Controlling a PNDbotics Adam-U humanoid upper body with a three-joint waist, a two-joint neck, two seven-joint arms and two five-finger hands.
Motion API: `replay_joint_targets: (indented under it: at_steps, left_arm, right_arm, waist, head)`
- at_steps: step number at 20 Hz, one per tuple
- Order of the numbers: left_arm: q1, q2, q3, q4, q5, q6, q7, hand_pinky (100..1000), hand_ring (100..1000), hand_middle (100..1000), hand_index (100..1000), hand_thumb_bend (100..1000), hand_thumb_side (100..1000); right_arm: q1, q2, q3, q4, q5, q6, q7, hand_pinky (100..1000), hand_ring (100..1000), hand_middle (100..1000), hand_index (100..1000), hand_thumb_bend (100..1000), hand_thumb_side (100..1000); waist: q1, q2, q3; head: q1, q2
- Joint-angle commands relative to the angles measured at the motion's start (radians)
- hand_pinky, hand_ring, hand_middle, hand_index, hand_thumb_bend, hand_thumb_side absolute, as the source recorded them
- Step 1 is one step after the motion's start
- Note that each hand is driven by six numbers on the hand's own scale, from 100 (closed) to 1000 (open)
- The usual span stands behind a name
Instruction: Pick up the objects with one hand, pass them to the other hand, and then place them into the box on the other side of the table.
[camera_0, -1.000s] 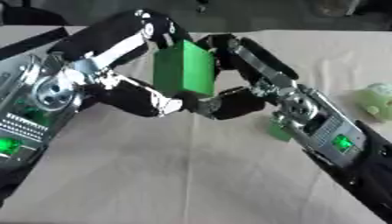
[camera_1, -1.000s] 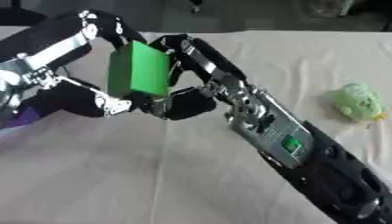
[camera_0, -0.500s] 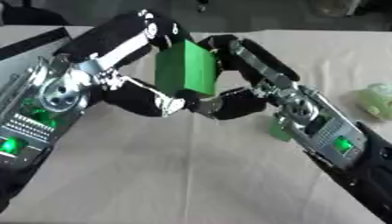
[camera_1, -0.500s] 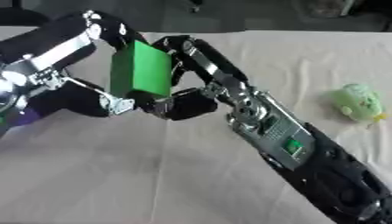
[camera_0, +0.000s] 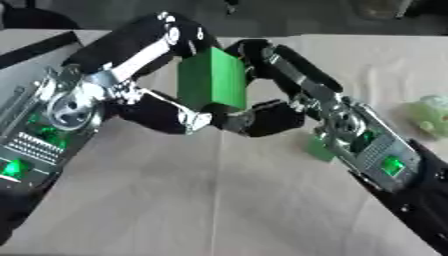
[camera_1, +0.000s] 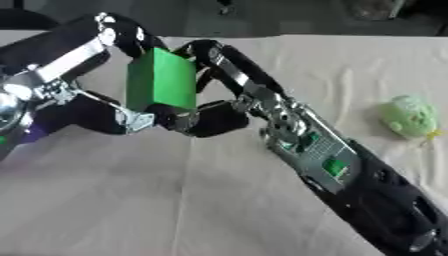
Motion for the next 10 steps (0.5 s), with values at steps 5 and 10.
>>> replay_joint_targets:
  at_steps: [5, 10]
  left_arm:
    - [0.009, 0.061, 0.037, -0.044, -0.003, -0.003, -0.034, 732, 384, 353, 449, 151, 100]
    - [0.038, 0.098, 0.06, -0.053, -0.007, 0.003, -0.026, 732, 380, 350, 447, 155, 100]
  right_arm:
    - [-0.009, -0.014, -0.009, -0.014, 0.092, 0.004, 0.089, 620, 718, 817, 842, 812, 363]
    - [-0.005, -0.016, -0.012, -0.012, 0.109, 0.01, 0.111, 621, 725, 824, 847, 810, 384]
  waist:
    - [0.005, -0.012, 0.004]
    - [0.006, -0.011, 0.006]
  head:
    - [-0.006, -0.002]
    - [-0.006, -0.002]
